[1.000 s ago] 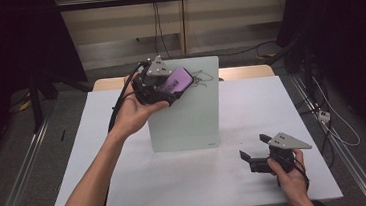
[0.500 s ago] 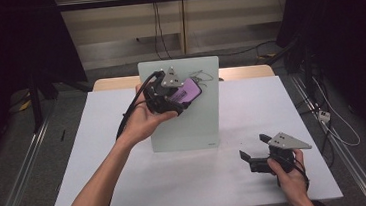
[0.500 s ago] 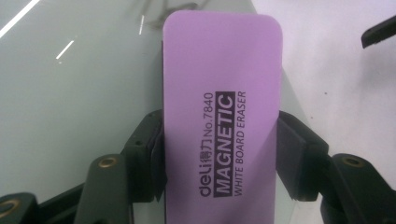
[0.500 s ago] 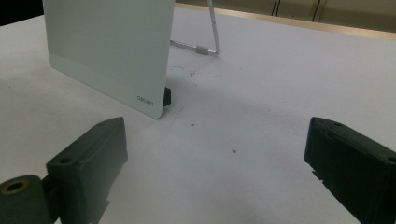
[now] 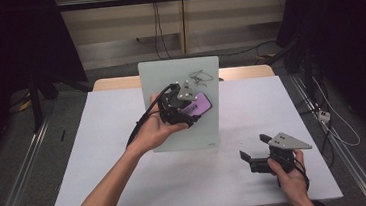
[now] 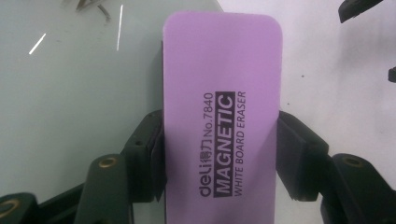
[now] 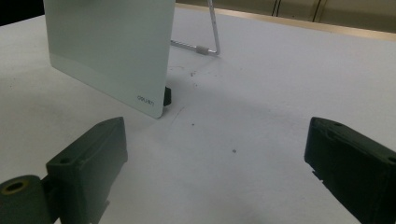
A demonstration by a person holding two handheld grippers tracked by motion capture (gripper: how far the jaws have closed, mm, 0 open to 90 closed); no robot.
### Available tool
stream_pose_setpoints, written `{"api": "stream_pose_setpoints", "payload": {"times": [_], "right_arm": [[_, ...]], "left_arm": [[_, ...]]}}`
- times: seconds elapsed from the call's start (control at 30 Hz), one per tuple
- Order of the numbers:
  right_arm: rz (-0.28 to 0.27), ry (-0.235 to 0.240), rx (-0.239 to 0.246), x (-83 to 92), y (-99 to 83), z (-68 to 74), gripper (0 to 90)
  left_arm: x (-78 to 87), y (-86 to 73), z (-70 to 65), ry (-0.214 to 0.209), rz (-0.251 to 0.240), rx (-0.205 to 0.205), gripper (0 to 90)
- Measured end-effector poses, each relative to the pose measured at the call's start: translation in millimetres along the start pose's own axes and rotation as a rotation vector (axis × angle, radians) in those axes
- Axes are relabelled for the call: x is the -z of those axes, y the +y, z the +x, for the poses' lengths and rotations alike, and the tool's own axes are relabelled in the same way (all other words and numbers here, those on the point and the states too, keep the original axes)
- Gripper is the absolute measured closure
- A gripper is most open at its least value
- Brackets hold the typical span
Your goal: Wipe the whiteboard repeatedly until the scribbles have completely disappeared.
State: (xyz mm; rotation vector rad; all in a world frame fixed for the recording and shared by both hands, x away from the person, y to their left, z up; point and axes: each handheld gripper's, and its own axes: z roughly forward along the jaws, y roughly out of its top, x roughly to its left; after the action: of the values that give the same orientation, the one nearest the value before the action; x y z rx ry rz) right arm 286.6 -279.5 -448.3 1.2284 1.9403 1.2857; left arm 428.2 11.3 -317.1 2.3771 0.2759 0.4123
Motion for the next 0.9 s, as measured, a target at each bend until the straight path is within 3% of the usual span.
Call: {"api": "stream_pose_setpoints", "payload": {"times": [0.13,0.37,0.63,0.73,0.9], "right_arm": [[0.001,-0.001,0.000,0.2,-0.1,0.0,6.0],[0.000,-0.001,0.004,0.7,-0.1,-0.4,5.8],[-0.002,0.002,0.005,0.9,-0.1,-0.2,5.8],[-0.003,0.001,0.000,0.3,0.1,0.3,5.8],[0.000,0.002,-0.001,0.4,0.2,0.8,5.8]], "left_arm": [[4.8,2.1,4.6,-0.003,-0.011,0.015,41.1],[26.4,12.3,25.9,0.013,-0.058,0.061,41.1],[55.1,23.1,46.7,0.077,-0.097,0.095,41.1],[57.4,28.8,49.1,0.090,-0.118,0.104,41.1],[47.6,37.1,45.4,0.074,-0.106,0.085,41.0]]}}
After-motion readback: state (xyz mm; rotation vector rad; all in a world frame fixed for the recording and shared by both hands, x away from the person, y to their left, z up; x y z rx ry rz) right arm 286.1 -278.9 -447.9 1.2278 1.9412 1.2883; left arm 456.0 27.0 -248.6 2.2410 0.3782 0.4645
